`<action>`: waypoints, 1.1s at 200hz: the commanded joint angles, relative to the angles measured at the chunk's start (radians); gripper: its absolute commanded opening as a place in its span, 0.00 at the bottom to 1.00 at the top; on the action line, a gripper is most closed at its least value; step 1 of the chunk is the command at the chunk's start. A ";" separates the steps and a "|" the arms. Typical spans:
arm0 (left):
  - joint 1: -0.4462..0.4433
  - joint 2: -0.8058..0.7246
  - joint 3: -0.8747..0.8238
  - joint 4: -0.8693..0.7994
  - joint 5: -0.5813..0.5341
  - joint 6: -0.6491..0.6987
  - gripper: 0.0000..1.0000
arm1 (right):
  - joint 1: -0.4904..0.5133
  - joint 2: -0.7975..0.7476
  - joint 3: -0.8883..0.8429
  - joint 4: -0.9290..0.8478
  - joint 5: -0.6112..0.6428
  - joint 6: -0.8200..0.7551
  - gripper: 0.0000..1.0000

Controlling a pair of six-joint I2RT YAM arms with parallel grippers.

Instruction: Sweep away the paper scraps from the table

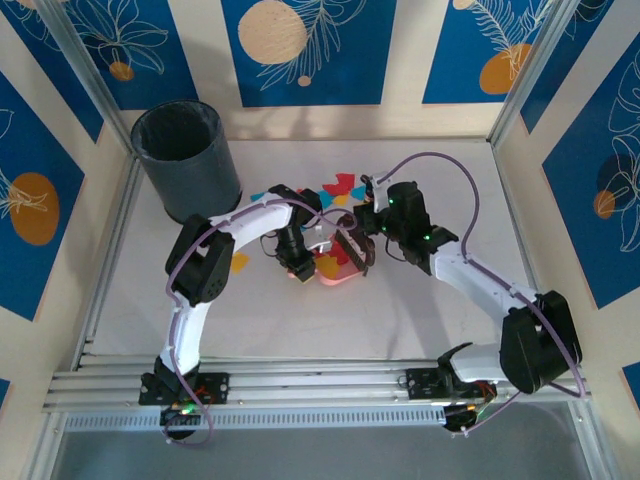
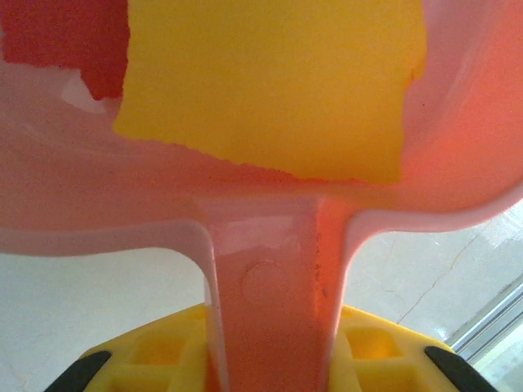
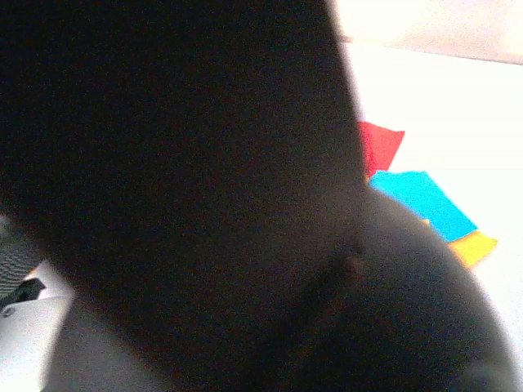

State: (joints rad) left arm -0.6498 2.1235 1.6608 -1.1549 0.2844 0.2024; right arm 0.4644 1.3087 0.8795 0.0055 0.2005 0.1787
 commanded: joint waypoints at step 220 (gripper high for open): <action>0.087 -0.498 -0.212 0.224 0.103 -0.099 0.00 | -0.061 -0.235 -0.114 -0.061 0.166 0.004 0.00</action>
State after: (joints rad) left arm -0.5999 1.6947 1.4570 -0.9352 0.3424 0.1291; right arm 0.4110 1.0958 0.7734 -0.0765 0.3702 0.1925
